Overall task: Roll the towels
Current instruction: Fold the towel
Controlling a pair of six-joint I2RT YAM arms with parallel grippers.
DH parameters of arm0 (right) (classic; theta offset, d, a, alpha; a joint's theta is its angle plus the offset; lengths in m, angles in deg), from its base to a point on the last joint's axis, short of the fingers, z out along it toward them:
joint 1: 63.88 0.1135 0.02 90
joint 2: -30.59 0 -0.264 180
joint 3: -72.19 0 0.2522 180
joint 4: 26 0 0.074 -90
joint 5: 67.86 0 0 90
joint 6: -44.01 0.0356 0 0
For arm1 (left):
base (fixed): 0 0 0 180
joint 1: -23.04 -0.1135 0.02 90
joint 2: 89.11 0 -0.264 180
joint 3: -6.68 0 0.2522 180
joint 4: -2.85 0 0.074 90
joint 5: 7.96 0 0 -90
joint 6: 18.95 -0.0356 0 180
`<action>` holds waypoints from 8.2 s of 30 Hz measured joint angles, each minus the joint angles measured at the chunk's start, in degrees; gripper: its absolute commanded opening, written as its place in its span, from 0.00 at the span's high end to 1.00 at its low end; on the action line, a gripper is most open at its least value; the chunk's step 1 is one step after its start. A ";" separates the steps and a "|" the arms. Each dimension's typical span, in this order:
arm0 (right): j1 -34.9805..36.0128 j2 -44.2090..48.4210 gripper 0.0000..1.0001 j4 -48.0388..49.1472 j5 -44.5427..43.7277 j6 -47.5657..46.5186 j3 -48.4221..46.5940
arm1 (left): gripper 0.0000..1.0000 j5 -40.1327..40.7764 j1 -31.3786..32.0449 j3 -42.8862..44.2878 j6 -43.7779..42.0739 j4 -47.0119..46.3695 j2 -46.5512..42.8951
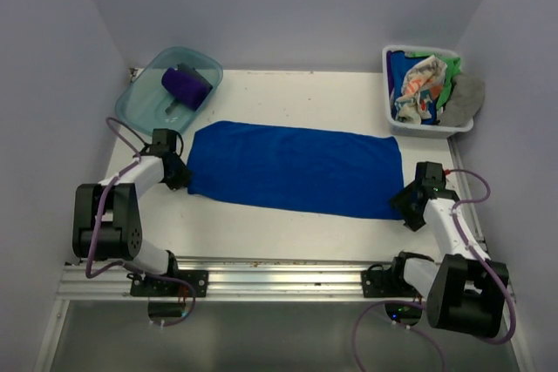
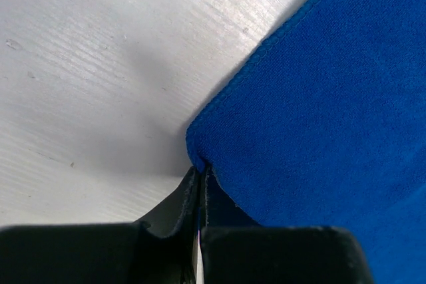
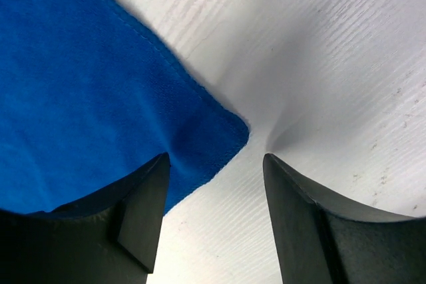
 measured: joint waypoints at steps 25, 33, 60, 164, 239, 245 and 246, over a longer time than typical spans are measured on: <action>-1.14 -2.86 1.00 8.44 3.10 0.42 2.45 | 1.00 -1.73 -0.87 0.13 0.85 2.03 -2.05; -1.09 2.25 1.00 3.02 4.70 -1.79 -11.56 | 1.00 -5.03 -0.92 12.07 0.55 5.44 -10.99; -0.87 20.59 1.00 -12.15 4.02 -8.92 -53.11 | 1.00 -5.99 -1.92 44.70 -4.09 15.96 -32.63; 10.75 -14.32 1.00 7.39 -6.32 -11.61 -13.97 | 1.00 3.45 -3.91 8.17 -5.62 15.98 -7.65; 12.41 -37.18 0.87 13.38 -0.66 -14.36 -29.03 | 0.57 6.14 8.09 15.96 -2.21 10.49 11.26; 11.65 -40.33 0.91 14.38 -1.38 -12.81 -29.88 | 0.57 5.95 7.43 15.85 -1.81 9.68 13.07; 11.34 -40.22 0.91 14.53 -1.79 -12.52 -29.62 | 0.57 5.66 7.13 15.47 -1.57 9.40 12.76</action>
